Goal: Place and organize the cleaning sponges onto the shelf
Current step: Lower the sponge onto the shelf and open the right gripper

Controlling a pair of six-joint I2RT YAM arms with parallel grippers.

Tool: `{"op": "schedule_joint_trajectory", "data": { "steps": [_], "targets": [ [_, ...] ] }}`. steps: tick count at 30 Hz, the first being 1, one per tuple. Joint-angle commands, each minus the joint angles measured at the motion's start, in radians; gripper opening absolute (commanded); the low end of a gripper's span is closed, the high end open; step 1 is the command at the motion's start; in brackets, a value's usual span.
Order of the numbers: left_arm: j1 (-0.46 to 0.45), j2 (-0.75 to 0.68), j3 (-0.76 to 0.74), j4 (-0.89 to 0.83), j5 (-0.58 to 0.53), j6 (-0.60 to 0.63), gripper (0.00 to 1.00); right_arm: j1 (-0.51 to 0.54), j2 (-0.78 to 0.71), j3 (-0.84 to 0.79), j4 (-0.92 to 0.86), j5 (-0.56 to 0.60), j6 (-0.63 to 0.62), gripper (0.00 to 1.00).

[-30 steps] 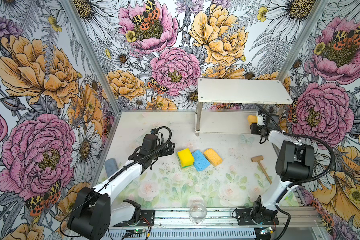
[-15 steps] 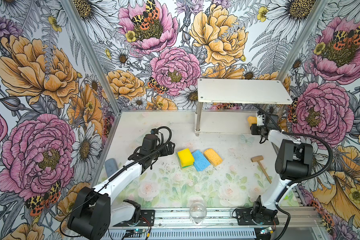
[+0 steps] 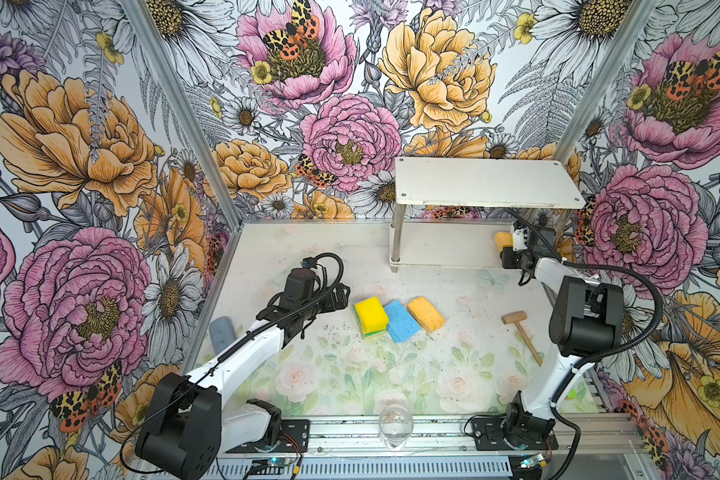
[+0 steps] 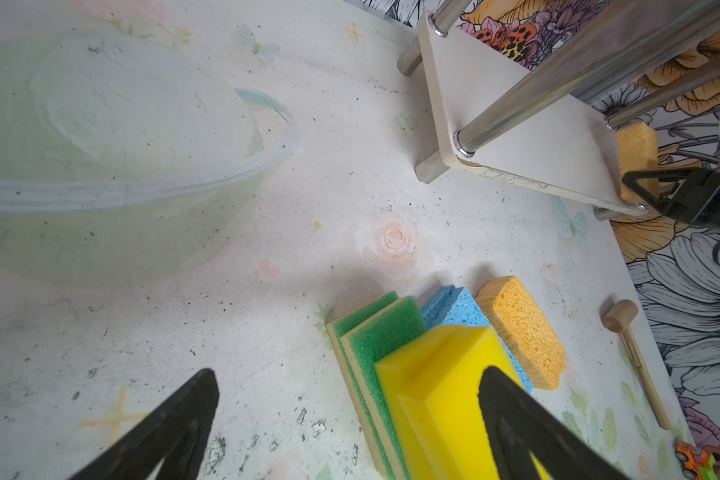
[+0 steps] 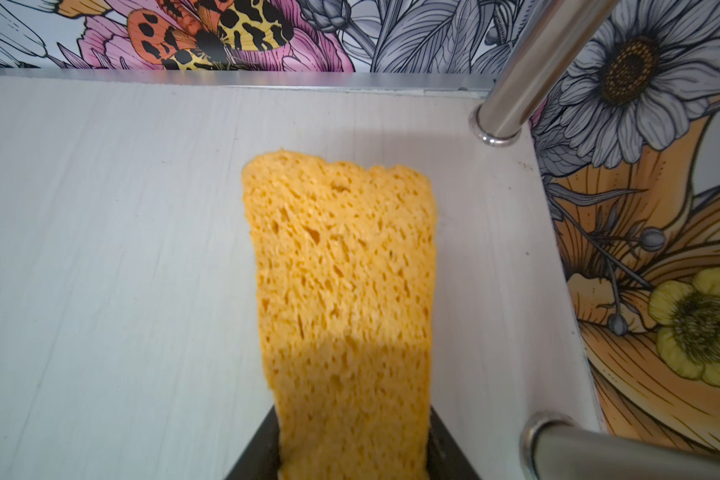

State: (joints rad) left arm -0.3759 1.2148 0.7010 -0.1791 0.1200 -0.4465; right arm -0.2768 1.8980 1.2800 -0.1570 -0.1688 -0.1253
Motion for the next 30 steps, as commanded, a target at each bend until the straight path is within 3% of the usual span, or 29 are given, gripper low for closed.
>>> {"op": "schedule_joint_trajectory", "data": {
  "steps": [1,9,15,30],
  "targets": [
    [-0.004,-0.001,0.008,0.017,-0.020,0.009,0.99,-0.005,0.027,0.033,0.004,0.012,-0.011,0.18],
    [-0.003,-0.006,0.005,0.012,-0.023,0.010,0.99,-0.006,0.038,0.041,0.002,0.014,-0.013,0.18],
    [-0.003,-0.008,0.003,0.012,-0.023,0.009,0.99,-0.006,0.036,0.039,0.001,0.017,-0.011,0.31],
    [-0.003,-0.009,0.003,0.010,-0.021,0.011,0.99,-0.004,0.038,0.045,0.002,0.009,0.009,0.45]
  ]
}}
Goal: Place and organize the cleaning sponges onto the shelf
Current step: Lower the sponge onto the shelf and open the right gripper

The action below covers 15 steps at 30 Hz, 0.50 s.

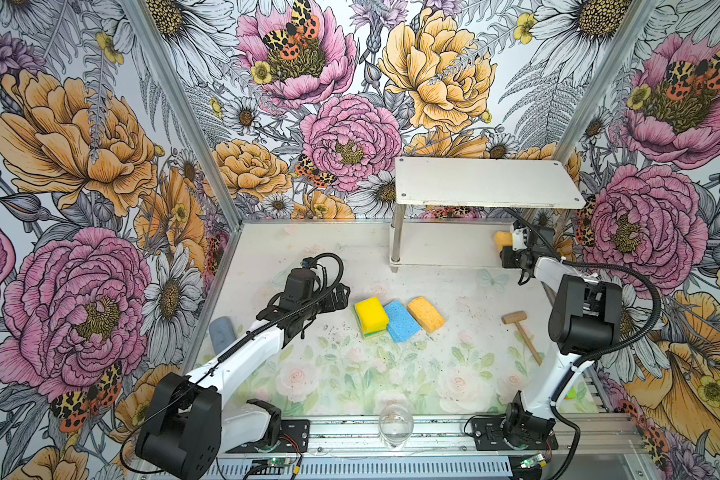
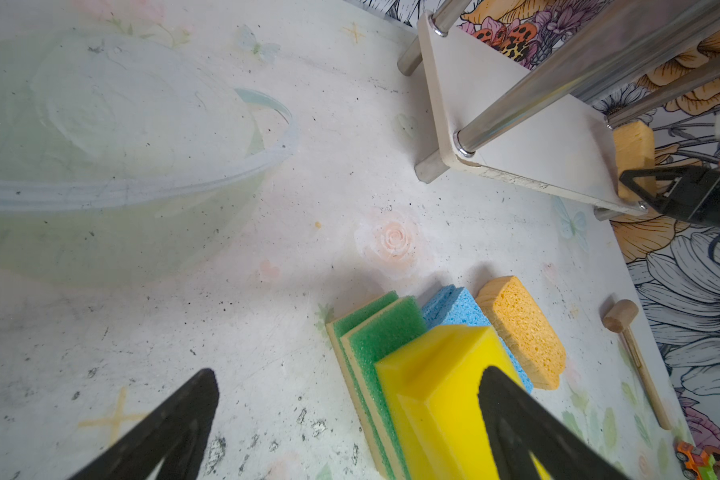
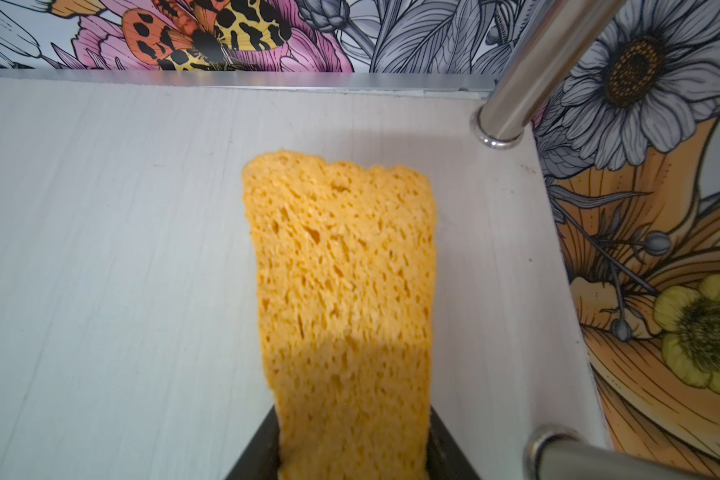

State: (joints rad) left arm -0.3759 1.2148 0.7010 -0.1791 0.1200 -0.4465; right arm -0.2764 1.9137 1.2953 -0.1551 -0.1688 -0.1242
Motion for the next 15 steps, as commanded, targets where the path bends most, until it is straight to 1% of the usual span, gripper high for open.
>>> {"op": "schedule_joint_trajectory", "data": {
  "steps": [1,3,4,15],
  "targets": [
    [-0.002,-0.008,0.004,0.010,-0.020,0.011,0.99,-0.004,0.024,0.030,-0.001,0.011,0.008,0.47],
    [-0.002,-0.007,0.005,0.010,-0.020,0.011,0.99,-0.004,0.024,0.030,0.000,0.013,0.006,0.52],
    [-0.001,-0.006,0.006,0.010,-0.019,0.011,0.99,-0.004,0.027,0.033,0.000,0.014,0.005,0.53],
    [-0.002,0.006,0.011,0.013,-0.015,0.009,0.99,-0.003,0.030,0.045,0.000,0.015,0.009,0.57]
  ]
}}
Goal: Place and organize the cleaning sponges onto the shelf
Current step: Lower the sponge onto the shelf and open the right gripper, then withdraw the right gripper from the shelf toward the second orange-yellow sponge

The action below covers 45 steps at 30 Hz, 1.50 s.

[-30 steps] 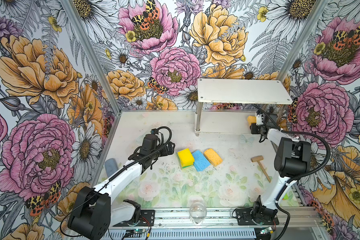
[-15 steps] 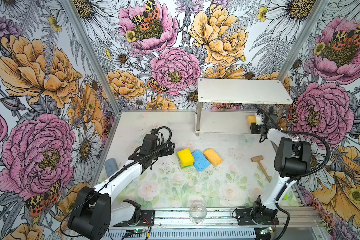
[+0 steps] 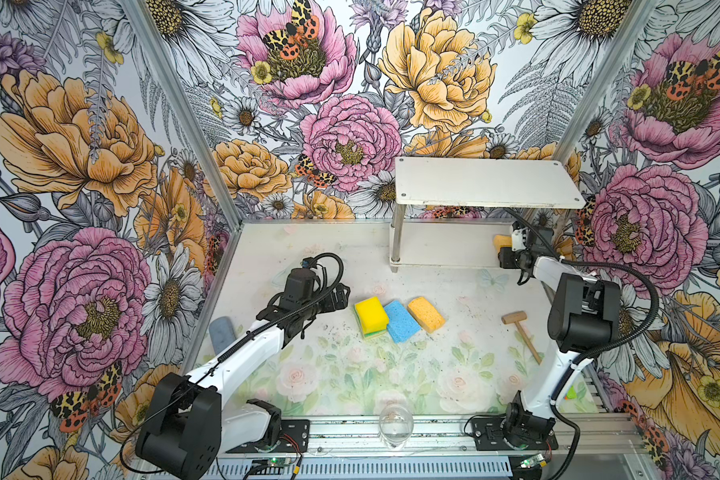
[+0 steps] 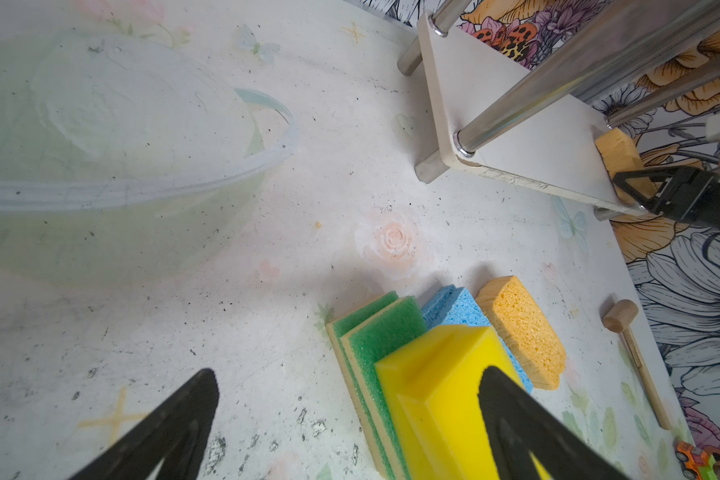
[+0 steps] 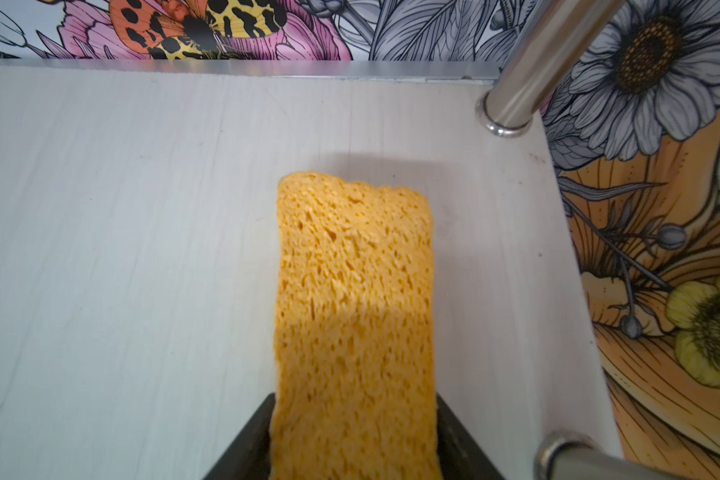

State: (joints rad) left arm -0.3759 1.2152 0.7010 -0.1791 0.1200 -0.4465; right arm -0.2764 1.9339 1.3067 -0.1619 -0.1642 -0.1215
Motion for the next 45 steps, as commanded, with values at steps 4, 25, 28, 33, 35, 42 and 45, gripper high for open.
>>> {"op": "schedule_joint_trajectory", "data": {
  "steps": [4,25,28,33,35,42,45],
  "targets": [
    [-0.001,0.012,0.012,0.017,-0.011,0.009,0.99,-0.003,0.002,0.031,0.008,0.014,-0.004,0.59],
    [0.000,-0.002,0.008,0.013,-0.011,0.017,0.99,-0.003,-0.140,-0.063,0.001,0.004,-0.046,0.64],
    [0.000,-0.009,0.005,0.012,-0.008,0.015,0.99,-0.001,-0.184,-0.098,-0.019,-0.006,-0.051,0.64],
    [0.001,-0.022,-0.003,0.016,-0.005,0.006,0.99,0.008,-0.301,-0.184,-0.061,0.023,0.011,0.64],
    [-0.001,-0.023,0.003,0.014,0.004,0.005,0.99,0.009,-0.364,-0.223,-0.090,-0.050,0.041,0.64],
    [-0.004,-0.014,0.032,-0.014,0.034,0.008,0.99,0.096,-0.544,-0.300,-0.295,-0.201,0.109,0.67],
    [-0.004,-0.008,0.040,-0.014,0.048,0.006,0.99,0.210,-0.581,-0.309,-0.318,-0.200,0.171,0.68]
  ]
}}
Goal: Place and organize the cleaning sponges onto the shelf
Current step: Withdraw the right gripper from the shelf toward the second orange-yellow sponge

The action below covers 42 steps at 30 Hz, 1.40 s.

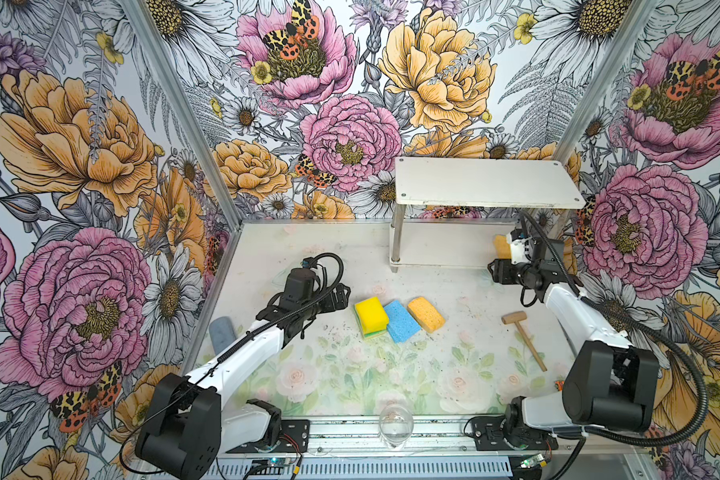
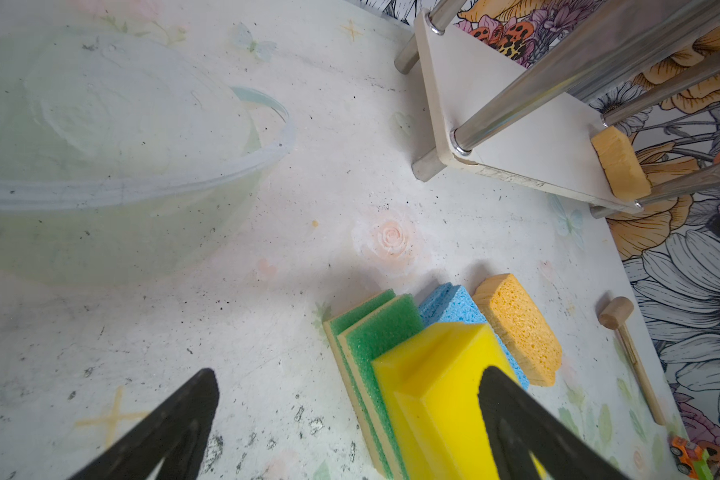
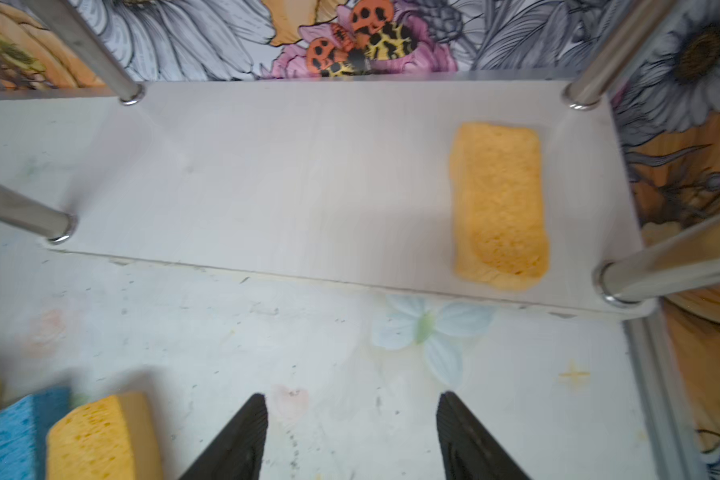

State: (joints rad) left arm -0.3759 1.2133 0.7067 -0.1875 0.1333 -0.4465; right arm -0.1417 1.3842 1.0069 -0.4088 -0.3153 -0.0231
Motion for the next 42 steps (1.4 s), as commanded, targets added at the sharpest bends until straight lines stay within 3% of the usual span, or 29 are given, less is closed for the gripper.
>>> {"op": "schedule_joint_trajectory", "data": {
  "steps": [1,4,10,19,23,32,42],
  "targets": [
    [-0.004,-0.002,0.037,-0.006,0.039,0.005,0.99,0.119,-0.036,-0.007,-0.086,-0.050,0.085,0.68],
    [-0.006,0.003,0.040,-0.006,0.055,0.002,0.99,0.227,-0.039,0.001,-0.133,-0.030,0.105,0.69],
    [-0.012,0.000,0.033,-0.008,0.074,-0.011,0.99,0.344,-0.008,-0.023,-0.198,-0.045,0.145,0.70],
    [-0.013,-0.049,0.011,-0.038,0.084,-0.033,0.99,0.462,0.070,-0.069,-0.208,0.029,0.192,0.75],
    [-0.012,-0.074,0.000,-0.038,0.117,-0.061,0.99,0.531,0.121,-0.061,-0.206,0.124,0.205,0.77],
    [-0.035,-0.090,0.007,-0.038,0.115,-0.119,0.99,0.554,0.173,-0.048,-0.208,0.195,0.241,0.79],
    [-0.084,-0.069,0.035,-0.049,0.072,-0.156,0.99,0.554,0.168,-0.024,-0.213,0.189,0.235,0.83]
  ]
}}
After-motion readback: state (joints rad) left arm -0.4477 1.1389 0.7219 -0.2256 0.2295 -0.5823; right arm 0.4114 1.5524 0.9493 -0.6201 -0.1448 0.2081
